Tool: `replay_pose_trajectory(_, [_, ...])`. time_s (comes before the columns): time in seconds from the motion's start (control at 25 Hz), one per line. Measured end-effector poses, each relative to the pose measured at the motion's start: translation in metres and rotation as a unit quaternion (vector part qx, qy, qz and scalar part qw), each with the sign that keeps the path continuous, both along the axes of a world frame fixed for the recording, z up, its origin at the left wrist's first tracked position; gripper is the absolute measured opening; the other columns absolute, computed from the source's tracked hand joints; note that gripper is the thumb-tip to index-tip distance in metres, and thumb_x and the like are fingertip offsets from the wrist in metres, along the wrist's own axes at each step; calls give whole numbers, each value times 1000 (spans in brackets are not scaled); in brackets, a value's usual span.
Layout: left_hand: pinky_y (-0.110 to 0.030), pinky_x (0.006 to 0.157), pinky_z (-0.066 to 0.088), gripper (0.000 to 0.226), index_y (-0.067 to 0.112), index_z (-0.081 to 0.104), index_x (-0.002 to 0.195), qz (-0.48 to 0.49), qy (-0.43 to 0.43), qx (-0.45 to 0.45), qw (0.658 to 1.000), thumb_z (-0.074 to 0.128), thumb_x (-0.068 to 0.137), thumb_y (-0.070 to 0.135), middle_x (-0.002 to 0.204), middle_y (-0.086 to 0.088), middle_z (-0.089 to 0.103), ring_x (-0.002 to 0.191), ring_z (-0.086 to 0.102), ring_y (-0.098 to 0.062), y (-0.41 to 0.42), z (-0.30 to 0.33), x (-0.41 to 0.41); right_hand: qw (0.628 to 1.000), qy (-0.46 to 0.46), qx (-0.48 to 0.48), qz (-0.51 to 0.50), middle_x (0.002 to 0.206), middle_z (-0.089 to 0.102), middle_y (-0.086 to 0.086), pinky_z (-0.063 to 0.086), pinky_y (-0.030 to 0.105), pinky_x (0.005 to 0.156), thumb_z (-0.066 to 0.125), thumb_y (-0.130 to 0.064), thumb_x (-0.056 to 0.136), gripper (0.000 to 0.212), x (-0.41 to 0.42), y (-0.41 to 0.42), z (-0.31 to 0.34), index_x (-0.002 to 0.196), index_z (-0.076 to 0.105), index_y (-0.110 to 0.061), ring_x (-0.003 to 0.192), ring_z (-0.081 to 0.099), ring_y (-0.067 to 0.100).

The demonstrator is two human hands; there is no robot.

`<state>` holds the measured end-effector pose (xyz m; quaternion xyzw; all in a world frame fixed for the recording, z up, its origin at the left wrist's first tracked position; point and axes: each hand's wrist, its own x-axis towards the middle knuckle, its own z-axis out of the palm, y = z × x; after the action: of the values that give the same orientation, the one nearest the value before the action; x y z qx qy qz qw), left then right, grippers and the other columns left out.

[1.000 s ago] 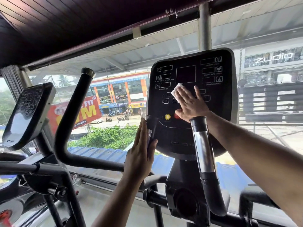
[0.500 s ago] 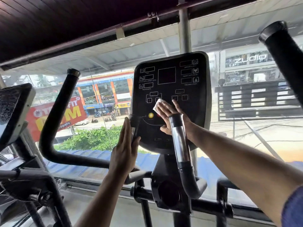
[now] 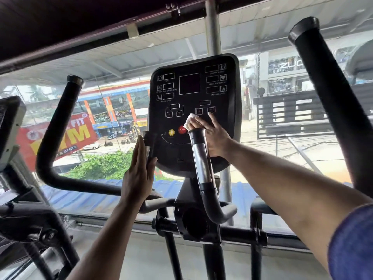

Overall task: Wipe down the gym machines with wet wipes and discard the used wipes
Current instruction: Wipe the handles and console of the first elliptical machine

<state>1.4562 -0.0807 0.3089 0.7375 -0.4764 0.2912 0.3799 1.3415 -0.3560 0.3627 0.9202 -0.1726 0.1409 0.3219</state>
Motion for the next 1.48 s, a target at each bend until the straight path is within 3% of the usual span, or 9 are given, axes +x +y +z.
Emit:
replay_pose_trajectory(0.12, [-53,68,60,69,27,7,167,9,9,-1,1000,32,108,53,173,6,17,106,68,-50,-1,1,-3,994,-77,45,-62,169,-21,5,-17,62,120,8,-62,96,83,-13,-15,20,161,-14,-16,155,-22,20])
replay_pose_trajectory(0.32, [-52,63,59,68,20,14,166,0,-20,-16,1000,38,107,44,171,0,22,95,70,-53,-2,-2,1,972,-187,94,-109,170,-11,11,-13,57,121,26,-61,97,90,-45,-35,5,162,-5,-7,157,-14,22])
replay_pose_trajectory(0.52, [-50,70,56,69,15,16,166,-1,-3,-20,1000,43,106,37,171,0,22,116,66,-47,-1,1,-4,983,-125,89,-97,169,-11,16,-8,55,124,1,-62,87,94,-70,8,-51,160,-5,-3,156,-15,27])
replay_pose_trajectory(0.64, [-49,68,56,70,19,13,167,-4,-5,-21,1000,45,106,35,172,2,21,107,69,-49,-1,1,-5,980,-139,115,-87,170,-10,11,0,54,126,-5,-62,83,96,-73,2,-39,161,-3,-6,157,-15,22])
replay_pose_trajectory(0.84, [-53,61,57,69,15,21,164,-23,-44,-40,998,48,102,31,168,-7,30,99,69,-55,-6,-4,6,960,-216,158,-78,170,-14,9,9,52,127,22,-60,97,88,-46,-58,24,162,-4,-8,157,-11,22])
replay_pose_trajectory(1.0, [-58,70,58,69,13,22,164,-13,-14,-37,999,48,103,31,169,-6,28,103,67,-57,-5,-4,2,912,-310,267,10,170,-15,11,6,46,128,24,-60,90,94,-30,-67,18,162,-7,-10,157,-12,25])
replay_pose_trajectory(1.2, [-52,58,57,69,11,21,164,16,-55,-34,998,50,104,29,168,-8,30,82,70,-54,-5,-5,-1,875,-387,275,93,170,-10,13,7,45,128,41,-45,99,87,-52,-10,-69,162,-3,-4,158,-10,26])
replay_pose_trajectory(1.36, [-53,57,58,68,9,21,164,77,-82,-25,993,52,105,25,169,-9,28,114,67,-48,-8,-5,-8,888,-365,227,162,170,1,19,12,46,128,41,-40,102,79,-77,23,-121,159,11,4,158,-1,34])
replay_pose_trajectory(1.48, [-51,55,59,68,8,23,163,72,-99,-19,992,53,105,23,169,-11,27,120,66,-45,-6,-4,-8,926,-304,172,146,170,9,14,18,48,126,51,-33,98,76,-89,27,-128,160,18,-2,158,3,28])
